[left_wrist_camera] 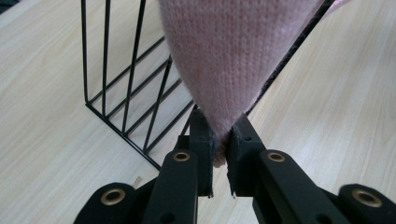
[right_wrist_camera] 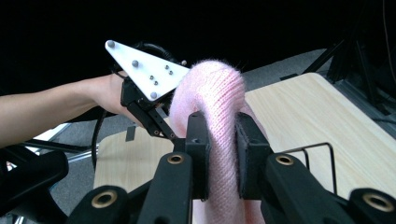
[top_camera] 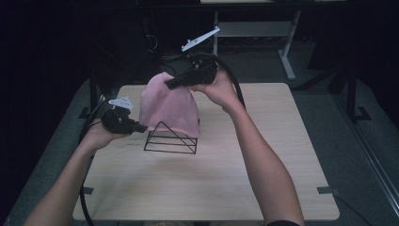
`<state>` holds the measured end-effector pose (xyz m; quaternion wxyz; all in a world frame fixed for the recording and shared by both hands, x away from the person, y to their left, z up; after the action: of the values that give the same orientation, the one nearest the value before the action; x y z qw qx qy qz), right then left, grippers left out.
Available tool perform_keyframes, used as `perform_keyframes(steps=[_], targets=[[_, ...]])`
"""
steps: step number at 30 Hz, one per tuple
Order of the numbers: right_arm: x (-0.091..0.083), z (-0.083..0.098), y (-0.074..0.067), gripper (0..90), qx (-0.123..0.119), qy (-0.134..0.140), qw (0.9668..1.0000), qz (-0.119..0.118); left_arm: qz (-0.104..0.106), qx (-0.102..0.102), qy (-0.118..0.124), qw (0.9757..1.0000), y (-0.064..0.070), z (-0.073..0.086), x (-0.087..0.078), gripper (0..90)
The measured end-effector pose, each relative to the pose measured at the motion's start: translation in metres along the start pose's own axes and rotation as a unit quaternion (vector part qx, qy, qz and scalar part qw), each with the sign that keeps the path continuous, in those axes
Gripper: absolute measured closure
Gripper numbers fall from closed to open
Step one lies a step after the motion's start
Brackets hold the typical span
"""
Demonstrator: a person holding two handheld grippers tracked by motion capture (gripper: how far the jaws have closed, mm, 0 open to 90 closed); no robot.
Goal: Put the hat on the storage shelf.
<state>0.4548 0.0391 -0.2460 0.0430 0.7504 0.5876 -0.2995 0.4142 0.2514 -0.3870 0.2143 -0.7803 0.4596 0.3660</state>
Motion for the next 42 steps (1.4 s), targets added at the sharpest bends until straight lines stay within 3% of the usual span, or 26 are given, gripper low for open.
perform_keyframes(steps=[6,14,19,29,36,42], targets=[[0.006,0.008,0.001,77.0,0.003,-0.006,0.9999,-0.009,0.000,-0.009,-0.004,1.0000,0.000,0.006,0.006,82.2],[0.014,0.014,-0.003,76.7,-0.005,-0.013,0.9998,-0.011,-0.011,0.001,-0.031,0.9994,-0.001,0.011,0.012,82.0],[0.019,0.018,-0.003,76.4,-0.004,-0.022,0.9997,-0.009,-0.007,-0.014,-0.025,0.9996,-0.002,0.018,0.016,82.0],[0.036,0.032,0.001,76.3,-0.004,-0.047,0.9988,-0.008,-0.004,-0.035,-0.041,0.9985,-0.006,0.036,0.028,82.0],[0.041,0.042,0.003,76.0,0.004,-0.053,0.9984,-0.018,-0.002,-0.019,-0.067,0.9976,-0.008,0.040,0.035,81.8],[0.044,0.048,0.004,75.2,0.007,-0.056,0.9981,-0.024,0.002,-0.033,-0.055,0.9979,-0.006,0.046,0.040,81.7]])
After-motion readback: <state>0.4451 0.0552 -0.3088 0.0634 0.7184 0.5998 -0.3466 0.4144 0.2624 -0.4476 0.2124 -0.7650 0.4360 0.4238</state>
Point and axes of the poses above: each handheld gripper's, and its own axes: x roughly forward along the jaws, z roughly out of its underside, y roughly to its right, the point moved 6 cm from there along x, roughly forward along the jaws, and after that the axes turned 5 degrees about x, right-handed, at the moved point
